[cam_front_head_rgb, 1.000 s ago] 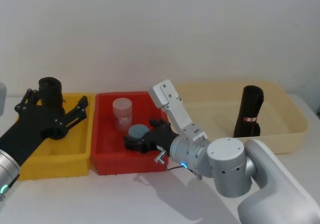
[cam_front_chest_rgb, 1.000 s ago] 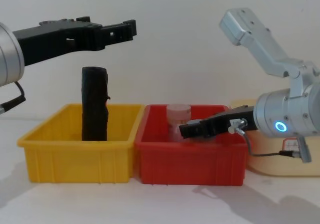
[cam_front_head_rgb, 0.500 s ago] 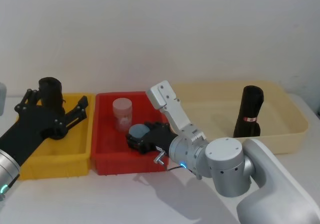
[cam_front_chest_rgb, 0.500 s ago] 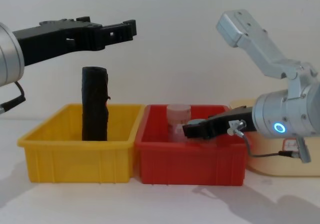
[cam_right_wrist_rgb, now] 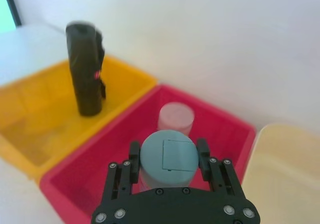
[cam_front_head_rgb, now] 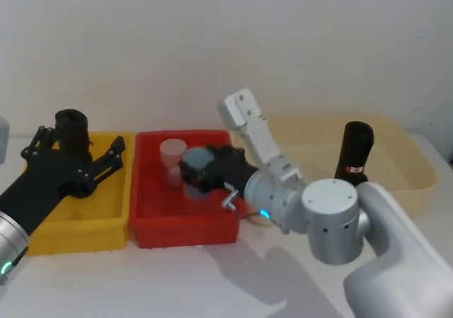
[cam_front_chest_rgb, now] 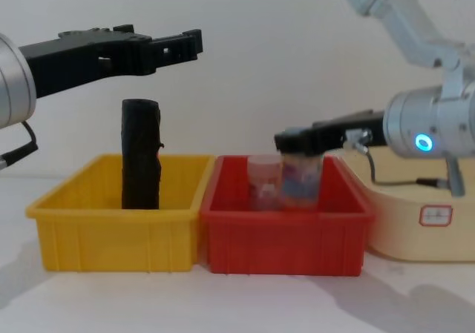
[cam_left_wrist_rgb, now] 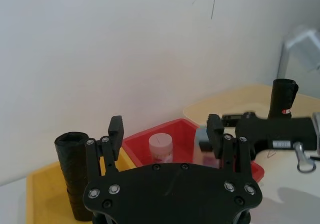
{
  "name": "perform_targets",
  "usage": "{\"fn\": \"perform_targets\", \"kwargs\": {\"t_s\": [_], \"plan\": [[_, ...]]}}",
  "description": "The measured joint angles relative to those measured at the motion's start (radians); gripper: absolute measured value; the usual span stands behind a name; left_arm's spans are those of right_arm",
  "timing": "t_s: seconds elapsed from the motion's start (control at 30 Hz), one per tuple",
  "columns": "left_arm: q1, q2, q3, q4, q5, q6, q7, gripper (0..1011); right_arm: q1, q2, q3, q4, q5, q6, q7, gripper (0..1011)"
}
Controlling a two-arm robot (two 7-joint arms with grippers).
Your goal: Pick up the garbage bag with the one hand and transfer it to the other hand.
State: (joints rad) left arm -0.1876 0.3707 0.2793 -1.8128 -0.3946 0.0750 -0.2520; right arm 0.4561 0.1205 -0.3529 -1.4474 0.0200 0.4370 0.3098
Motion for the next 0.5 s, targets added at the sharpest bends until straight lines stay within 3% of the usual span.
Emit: {"fn": "perform_targets", "kwargs": {"t_s": [0.5], "plan": [[0.0, 0.0, 0.0, 0.0, 0.0, 0.0, 0.0, 1001, 0.037, 0.011, 0.084, -0.052, 0.019, -0.051, -0.061, 663]]}}
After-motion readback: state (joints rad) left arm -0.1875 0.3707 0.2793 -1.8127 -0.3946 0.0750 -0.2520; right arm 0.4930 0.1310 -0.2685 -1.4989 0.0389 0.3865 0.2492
